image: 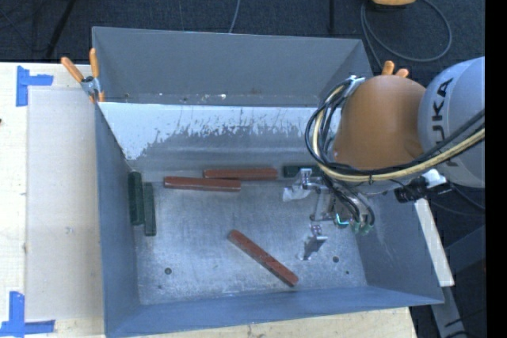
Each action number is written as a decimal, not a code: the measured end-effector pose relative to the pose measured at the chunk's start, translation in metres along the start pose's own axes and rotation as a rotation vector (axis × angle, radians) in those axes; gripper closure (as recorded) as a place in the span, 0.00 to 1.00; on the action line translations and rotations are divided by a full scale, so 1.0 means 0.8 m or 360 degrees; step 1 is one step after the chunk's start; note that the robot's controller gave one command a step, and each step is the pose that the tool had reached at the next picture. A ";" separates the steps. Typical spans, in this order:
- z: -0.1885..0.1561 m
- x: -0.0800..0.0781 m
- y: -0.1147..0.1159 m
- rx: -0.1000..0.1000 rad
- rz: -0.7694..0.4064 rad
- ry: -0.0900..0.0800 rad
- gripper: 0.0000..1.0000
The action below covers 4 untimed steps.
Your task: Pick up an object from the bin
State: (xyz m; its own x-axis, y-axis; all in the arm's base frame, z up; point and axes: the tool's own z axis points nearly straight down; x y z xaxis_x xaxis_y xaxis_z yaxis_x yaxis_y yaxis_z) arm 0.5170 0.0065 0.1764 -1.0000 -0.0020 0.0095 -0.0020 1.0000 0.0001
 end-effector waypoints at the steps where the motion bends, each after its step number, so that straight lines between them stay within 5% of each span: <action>1: -0.005 -0.002 0.000 0.0000 0.0000 -0.0013 0.00; 2: 0.074 0.009 0.039 -0.0001 0.0043 -0.0021 0.00; 3: 0.099 0.016 0.053 0.0000 0.0116 -0.0006 0.00; 4: 0.093 0.026 0.039 -0.0001 0.0381 -0.0010 0.00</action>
Offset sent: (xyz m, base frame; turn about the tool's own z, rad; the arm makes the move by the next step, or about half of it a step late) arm -0.0169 0.0528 -0.1064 0.0422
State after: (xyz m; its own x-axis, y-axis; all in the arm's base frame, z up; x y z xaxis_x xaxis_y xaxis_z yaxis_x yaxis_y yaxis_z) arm 0.4957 0.0376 0.1025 -0.9719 0.2354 0.0032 0.2354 0.9719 -0.0008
